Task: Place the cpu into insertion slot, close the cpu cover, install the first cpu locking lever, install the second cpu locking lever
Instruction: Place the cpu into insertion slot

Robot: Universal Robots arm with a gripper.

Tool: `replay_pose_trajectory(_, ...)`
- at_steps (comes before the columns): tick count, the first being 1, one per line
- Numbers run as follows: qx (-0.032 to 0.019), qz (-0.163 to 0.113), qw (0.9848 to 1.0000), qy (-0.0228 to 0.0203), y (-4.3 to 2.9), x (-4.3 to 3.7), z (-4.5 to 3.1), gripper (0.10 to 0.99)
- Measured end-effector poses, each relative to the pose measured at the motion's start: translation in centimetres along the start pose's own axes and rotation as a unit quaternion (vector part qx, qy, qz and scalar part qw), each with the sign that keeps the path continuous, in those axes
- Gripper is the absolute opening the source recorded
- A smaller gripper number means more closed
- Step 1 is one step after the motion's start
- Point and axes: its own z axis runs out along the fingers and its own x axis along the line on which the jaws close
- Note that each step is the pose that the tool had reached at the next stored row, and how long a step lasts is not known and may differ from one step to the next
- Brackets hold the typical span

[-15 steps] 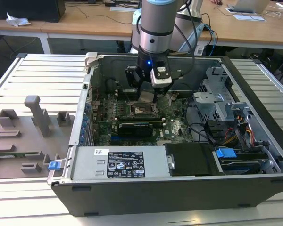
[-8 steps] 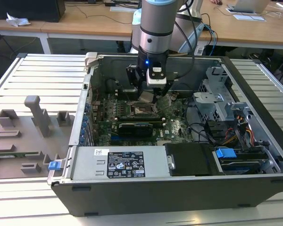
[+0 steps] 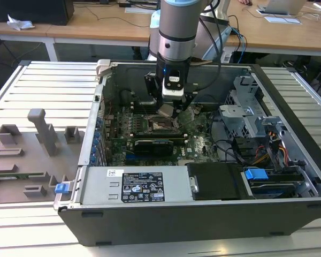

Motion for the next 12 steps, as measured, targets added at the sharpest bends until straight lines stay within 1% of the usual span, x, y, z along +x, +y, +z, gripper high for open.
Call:
replay_pose_trajectory(2,-0.0003,0.018,0.9998,-0.0004,0.0,0.0,0.01,0.545)
replay_pose_trajectory(6,-0.0006,0.038,0.9993,-0.0008,0.0,0.0,0.02,0.545)
replay_pose_trajectory(7,-0.0008,0.046,0.9989,-0.001,0.0,0.0,0.03,0.545)
replay_pose_trajectory(11,-0.0011,0.065,0.9979,-0.0014,0.0,0.0,0.04,0.545)
replay_pose_trajectory(12,-0.0013,0.073,0.9973,-0.0016,0.0,0.0,0.04,0.545)
